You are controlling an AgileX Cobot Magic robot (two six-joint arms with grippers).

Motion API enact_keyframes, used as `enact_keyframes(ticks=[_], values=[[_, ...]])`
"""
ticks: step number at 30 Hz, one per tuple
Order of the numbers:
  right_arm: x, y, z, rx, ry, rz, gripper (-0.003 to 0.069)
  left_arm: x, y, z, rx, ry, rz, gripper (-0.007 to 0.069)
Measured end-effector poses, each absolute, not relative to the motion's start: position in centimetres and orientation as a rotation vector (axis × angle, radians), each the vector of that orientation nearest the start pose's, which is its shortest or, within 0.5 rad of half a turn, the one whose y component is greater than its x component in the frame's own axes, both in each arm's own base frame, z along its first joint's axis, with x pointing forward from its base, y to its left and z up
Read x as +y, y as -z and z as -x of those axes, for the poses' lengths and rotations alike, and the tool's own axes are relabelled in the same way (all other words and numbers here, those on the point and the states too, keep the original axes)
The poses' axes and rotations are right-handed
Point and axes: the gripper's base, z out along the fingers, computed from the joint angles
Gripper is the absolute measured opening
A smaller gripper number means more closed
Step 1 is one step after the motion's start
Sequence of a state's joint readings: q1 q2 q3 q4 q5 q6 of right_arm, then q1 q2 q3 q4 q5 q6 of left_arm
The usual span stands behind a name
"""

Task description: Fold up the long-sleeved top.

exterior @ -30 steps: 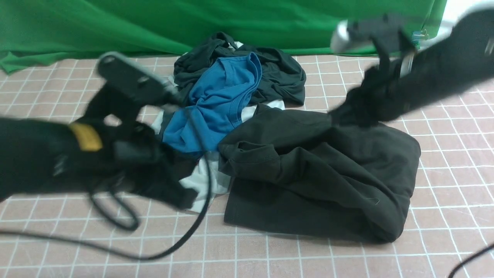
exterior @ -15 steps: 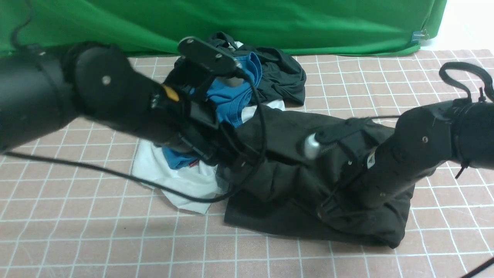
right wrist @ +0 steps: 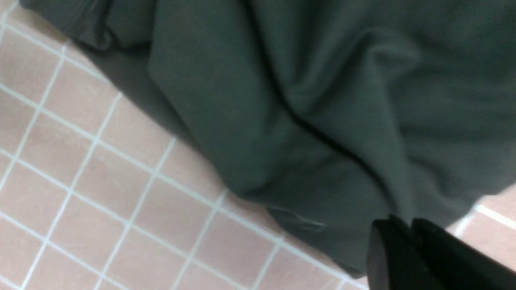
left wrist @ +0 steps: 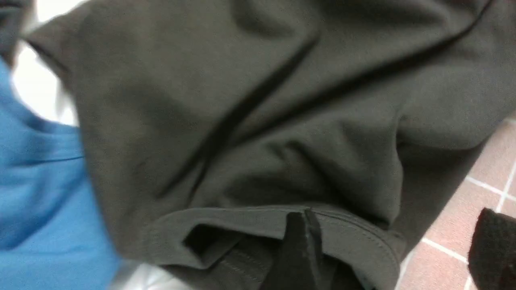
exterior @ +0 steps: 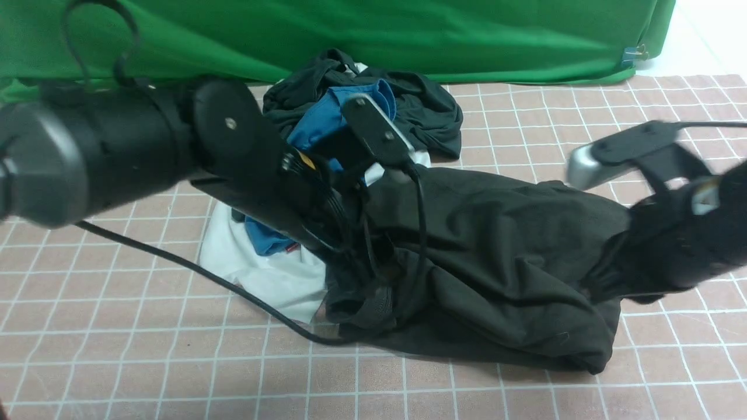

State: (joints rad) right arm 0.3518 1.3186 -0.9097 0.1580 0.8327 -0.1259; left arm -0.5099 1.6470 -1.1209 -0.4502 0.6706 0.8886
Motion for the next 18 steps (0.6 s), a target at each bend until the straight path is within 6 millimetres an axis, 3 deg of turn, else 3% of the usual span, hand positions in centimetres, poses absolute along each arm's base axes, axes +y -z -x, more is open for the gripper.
enact_keyframes(ticks=[3,7,10,18], values=[[9.2,-27.5,-22.5,2.606,-0.258,0.514,0.0091,-20.6,-23.2,-27.1,2.164,0.303,-1.526,0.0524],[9.0,-28.0,-22.3,2.571,-0.260,0.505,0.0093,-22.2,-22.4,-26.0,2.075,0.100,-1.709,0.0524],[9.0,-28.0,-22.3,2.570,-0.261,0.504,0.0093,-22.3,-21.6,-26.2,2.004,-0.025,-1.831,0.0524],[9.0,-28.1,-22.3,2.568,-0.261,0.503,0.0093,-22.3,-20.0,-26.8,1.801,-0.158,-2.091,0.0524]])
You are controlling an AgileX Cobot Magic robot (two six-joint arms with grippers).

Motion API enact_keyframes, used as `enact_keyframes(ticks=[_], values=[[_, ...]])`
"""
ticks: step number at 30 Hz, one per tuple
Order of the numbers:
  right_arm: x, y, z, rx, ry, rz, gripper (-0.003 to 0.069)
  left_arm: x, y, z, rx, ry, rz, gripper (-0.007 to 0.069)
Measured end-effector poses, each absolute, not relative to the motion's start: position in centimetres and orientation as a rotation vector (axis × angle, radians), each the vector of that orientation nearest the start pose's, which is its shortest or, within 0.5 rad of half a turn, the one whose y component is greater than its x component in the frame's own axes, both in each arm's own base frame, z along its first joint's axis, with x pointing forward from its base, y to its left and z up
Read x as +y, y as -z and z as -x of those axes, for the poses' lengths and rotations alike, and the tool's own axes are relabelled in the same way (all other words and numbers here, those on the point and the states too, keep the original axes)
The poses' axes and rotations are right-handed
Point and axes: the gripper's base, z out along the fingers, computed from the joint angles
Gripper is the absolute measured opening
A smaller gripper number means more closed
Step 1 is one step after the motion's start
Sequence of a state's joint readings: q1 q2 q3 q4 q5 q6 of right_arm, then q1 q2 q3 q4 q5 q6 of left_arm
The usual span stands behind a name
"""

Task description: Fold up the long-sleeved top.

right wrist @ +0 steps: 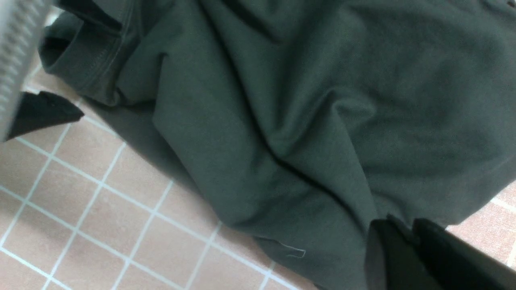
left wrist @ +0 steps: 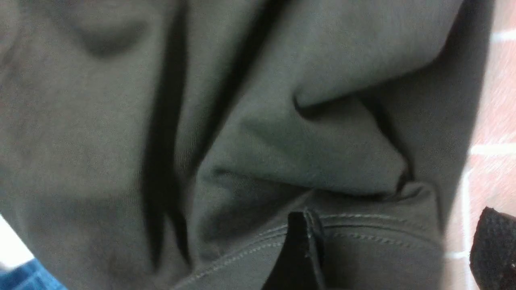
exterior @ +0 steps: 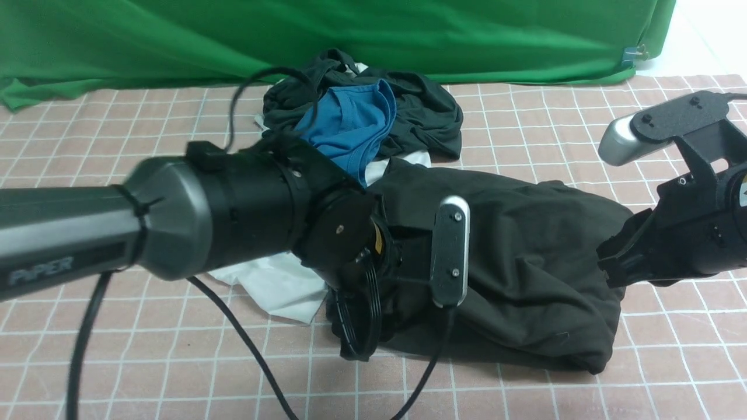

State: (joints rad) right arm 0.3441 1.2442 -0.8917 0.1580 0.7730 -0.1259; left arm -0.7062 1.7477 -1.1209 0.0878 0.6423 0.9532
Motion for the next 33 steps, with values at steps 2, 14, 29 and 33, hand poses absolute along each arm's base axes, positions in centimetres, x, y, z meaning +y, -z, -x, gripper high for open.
enact_keyframes(ticks=[2,14,29,33], values=[[9.0,-28.1,-22.3,2.568,-0.262,0.502,0.0093,-22.3,-19.6,-27.0,-2.217,0.229,2.714,0.0524],[9.1,-28.1,-22.2,2.568,-0.269,0.498,0.0099,-22.1,-18.3,-27.3,-2.005,0.184,2.814,0.0524],[9.1,-28.1,-22.3,2.566,-0.270,0.497,0.0114,-20.5,-17.9,-28.3,-1.854,0.365,2.796,0.0059],[9.1,-28.1,-22.3,2.566,-0.270,0.497,0.0118,-19.9,-19.6,-27.9,-1.837,0.419,2.805,0.0056]])
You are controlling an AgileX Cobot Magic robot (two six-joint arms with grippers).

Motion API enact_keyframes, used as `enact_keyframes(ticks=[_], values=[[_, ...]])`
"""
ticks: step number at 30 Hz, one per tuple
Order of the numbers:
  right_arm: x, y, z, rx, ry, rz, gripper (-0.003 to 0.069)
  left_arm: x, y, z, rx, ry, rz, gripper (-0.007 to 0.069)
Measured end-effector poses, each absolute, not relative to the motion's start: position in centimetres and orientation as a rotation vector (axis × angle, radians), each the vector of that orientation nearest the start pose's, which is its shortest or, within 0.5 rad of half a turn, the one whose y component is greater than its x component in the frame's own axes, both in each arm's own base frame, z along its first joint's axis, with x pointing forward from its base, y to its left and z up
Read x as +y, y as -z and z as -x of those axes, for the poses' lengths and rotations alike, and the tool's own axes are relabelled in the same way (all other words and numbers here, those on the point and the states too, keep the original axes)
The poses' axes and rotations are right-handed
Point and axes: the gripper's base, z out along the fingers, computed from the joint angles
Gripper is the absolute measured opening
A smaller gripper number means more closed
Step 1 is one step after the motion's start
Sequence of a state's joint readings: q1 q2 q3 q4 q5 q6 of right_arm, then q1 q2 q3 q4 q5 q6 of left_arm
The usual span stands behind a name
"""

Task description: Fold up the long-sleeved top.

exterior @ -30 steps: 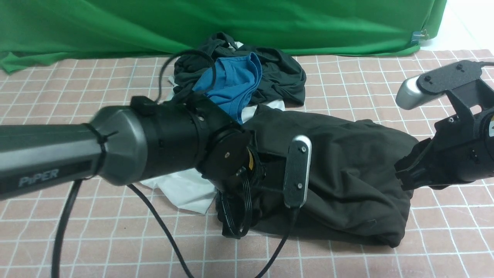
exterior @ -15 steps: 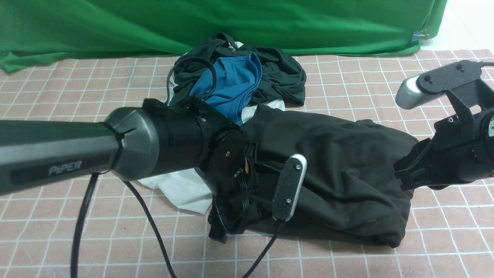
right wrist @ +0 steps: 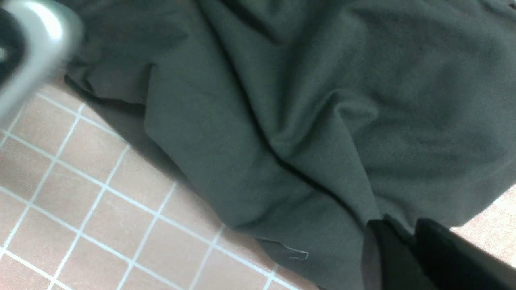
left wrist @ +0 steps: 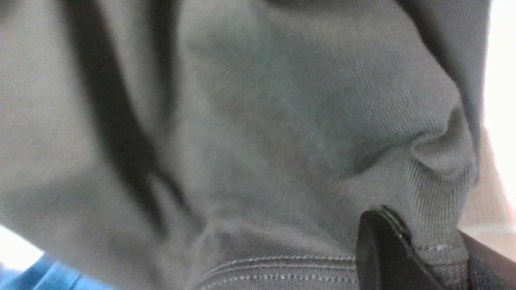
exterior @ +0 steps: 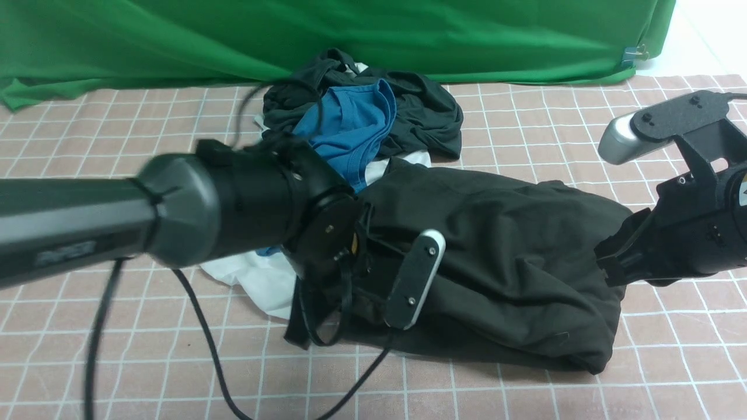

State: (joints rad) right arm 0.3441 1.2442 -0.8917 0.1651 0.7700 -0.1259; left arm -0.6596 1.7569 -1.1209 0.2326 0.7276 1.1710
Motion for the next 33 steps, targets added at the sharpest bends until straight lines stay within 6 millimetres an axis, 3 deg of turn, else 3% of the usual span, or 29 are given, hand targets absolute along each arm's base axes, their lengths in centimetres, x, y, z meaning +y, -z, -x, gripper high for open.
enact_keyframes(ticks=[5,14,18,22,24,28,30,33], values=[[9.1,-28.1,-22.3,2.566,-0.270,0.497,0.0126,-19.2,-21.2,-27.7,-1.775,0.518,2.825,0.0056],[9.0,-28.0,-22.1,2.601,-0.279,0.463,0.0146,-18.5,-21.3,-27.7,-1.716,0.556,2.785,0.0056],[8.6,-27.8,-22.0,2.641,-0.281,0.397,0.0182,-16.9,-21.3,-28.5,-1.821,0.524,2.714,0.0056],[7.8,-27.8,-22.4,2.660,-0.281,0.293,0.0219,-15.5,-21.1,-29.3,-2.058,0.380,2.618,0.0056],[7.0,-27.2,-23.0,2.691,-0.274,0.198,0.0276,-15.1,-21.1,-29.7,-2.168,0.304,2.594,0.0061],[6.4,-25.8,-24.1,2.752,-0.264,0.106,0.0371,-15.2,-21.1,-29.8,-2.211,0.270,2.589,0.0095],[6.2,-24.3,-25.2,2.784,-0.256,0.042,0.0465,-15.2,-21.1,-29.8,-2.240,0.239,2.584,0.0153],[5.5,-22.5,-26.6,2.804,-0.247,-0.054,0.0547,-15.1,-21.1,-29.9,-2.269,0.219,2.565,0.0251]])
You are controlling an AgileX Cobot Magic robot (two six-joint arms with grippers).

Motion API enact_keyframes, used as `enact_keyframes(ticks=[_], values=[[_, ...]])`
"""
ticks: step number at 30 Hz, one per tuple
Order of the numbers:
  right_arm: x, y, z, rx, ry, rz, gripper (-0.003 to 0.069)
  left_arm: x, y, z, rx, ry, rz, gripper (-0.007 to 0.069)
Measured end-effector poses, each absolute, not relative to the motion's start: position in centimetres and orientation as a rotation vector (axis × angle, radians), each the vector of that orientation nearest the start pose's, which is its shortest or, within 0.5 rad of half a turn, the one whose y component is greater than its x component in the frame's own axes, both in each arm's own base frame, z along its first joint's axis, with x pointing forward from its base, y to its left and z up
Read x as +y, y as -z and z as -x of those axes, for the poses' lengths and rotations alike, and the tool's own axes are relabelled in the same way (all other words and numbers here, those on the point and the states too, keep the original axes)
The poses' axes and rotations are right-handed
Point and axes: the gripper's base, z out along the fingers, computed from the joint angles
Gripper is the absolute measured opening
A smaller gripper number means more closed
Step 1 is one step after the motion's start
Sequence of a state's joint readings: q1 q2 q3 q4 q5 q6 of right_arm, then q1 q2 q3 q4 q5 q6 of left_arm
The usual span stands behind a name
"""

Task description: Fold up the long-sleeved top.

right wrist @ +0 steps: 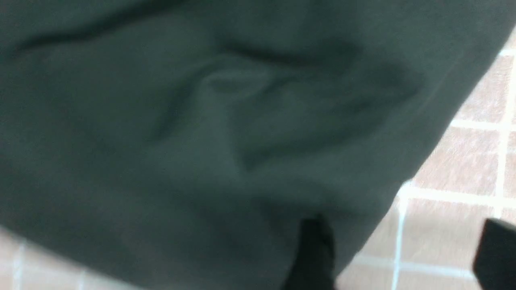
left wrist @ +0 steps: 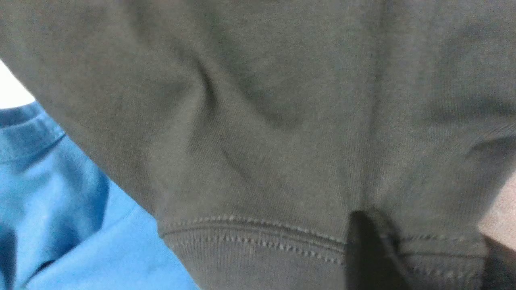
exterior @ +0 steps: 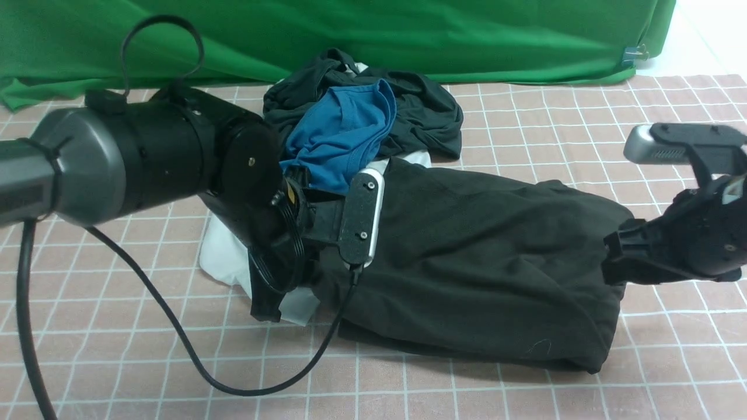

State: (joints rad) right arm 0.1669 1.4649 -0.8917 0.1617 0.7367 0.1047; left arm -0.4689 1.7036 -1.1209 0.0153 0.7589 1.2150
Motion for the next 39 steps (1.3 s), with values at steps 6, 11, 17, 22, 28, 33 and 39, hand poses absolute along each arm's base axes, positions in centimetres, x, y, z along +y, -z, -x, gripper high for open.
enact_keyframes(ticks=[6,11,17,22,28,33,39], values=[[4.0,-18.6,-29.2,2.826,-0.294,-0.280,0.0573,-14.4,-21.1,-29.9,-2.341,0.170,2.465,0.0493],[4.3,-15.9,-30.4,2.837,-0.343,-0.326,0.0568,-14.5,-23.6,-29.4,-2.618,0.141,2.360,0.0428],[4.4,-15.2,-30.9,2.830,-0.350,-0.284,0.0441,-13.7,-29.4,-27.1,-3.021,0.079,2.198,0.0067],[4.4,-15.2,-31.2,2.797,-0.333,-0.197,0.0141,-12.4,-33.8,-24.4,-3.284,0.022,2.070,0.0020],[3.4,-15.6,-32.8,2.707,-0.249,0.011,0.0115,-10.9,-37.5,-21.2,-3.486,-0.028,2.012,0.0018],[1.4,-16.8,-35.7,2.645,-0.191,0.105,0.0115,-9.8,-38.7,-18.9,-3.571,-0.052,1.995,0.0018],[0.9,-16.6,-37.0,2.716,-0.209,0.135,0.0199,-8.7,-36.1,-16.7,-3.644,-0.089,1.916,0.0018]])
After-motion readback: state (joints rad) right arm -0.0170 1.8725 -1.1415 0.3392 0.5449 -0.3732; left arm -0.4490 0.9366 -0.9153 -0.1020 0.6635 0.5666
